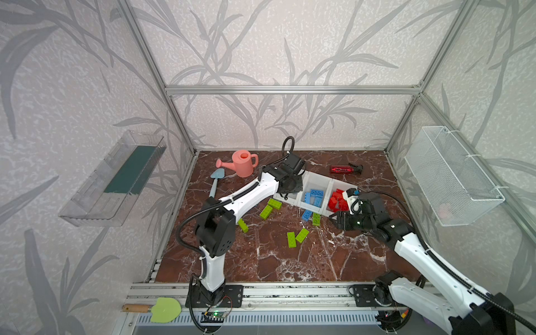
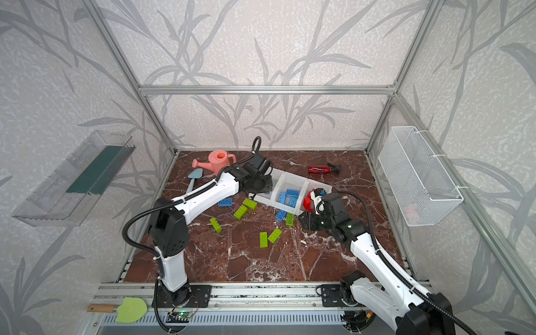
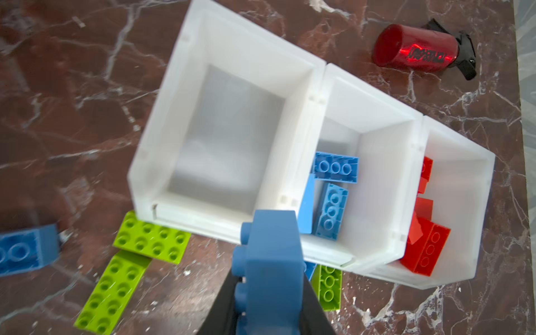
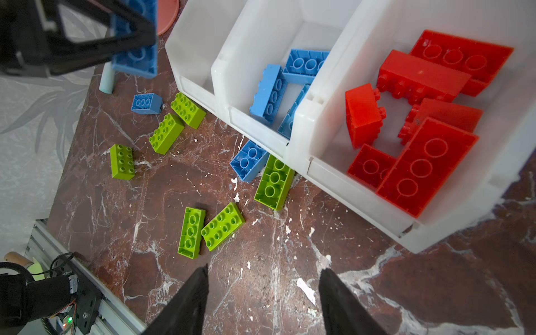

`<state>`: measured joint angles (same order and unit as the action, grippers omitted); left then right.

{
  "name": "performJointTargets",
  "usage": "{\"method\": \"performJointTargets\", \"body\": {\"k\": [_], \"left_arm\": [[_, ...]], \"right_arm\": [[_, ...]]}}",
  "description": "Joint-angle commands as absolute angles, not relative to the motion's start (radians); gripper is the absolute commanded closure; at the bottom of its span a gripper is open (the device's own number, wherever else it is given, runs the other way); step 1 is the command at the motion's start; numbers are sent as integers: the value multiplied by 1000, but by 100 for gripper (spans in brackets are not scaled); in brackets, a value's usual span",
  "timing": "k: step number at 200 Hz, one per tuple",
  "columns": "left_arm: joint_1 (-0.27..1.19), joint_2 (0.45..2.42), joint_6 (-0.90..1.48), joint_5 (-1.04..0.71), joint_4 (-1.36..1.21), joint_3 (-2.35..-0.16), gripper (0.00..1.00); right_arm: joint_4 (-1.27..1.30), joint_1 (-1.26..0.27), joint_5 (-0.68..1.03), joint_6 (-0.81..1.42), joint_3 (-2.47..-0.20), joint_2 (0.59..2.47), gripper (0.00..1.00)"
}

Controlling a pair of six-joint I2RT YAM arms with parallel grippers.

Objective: Sort the legos into containers by color
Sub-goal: 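Carry the blue brick into the middle compartment with the left gripper and release, then lower the right gripper onto a blue brick by the bin while the left withdraws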

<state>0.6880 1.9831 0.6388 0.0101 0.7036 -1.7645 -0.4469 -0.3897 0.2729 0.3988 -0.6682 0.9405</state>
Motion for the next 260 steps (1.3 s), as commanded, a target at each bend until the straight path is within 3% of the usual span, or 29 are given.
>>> {"method": "performJointTargets", "body": {"k": [1,71,99,142,169,192,216,260], "left_arm": [[709,2102,593,-26,803,-1922,80],[734,2356,576,-145,860,-2244,73],[742,2388,571,-152,875,-2290,59],[759,2340,567,-139,853,-2252,40],[767,2247,568,-101,817,-2168,28],[770,2121,590,-40,747,-2032,11],[771,1954,666,-9,624,-1822,5],[775,1650,705,100,554,-1446,5]], "right_arm": [[-497,-386,290,414,-650,908,38],[-539,-385,265,432,-615,847,38],[-554,-386,264,435,-608,821,36],[-601,-388,250,408,-642,809,25],[-626,-413,229,403,-666,794,21],[-635,-476,179,412,-685,805,20],[-624,-556,119,426,-701,851,20],[-562,-708,21,427,-778,1036,20]]}}
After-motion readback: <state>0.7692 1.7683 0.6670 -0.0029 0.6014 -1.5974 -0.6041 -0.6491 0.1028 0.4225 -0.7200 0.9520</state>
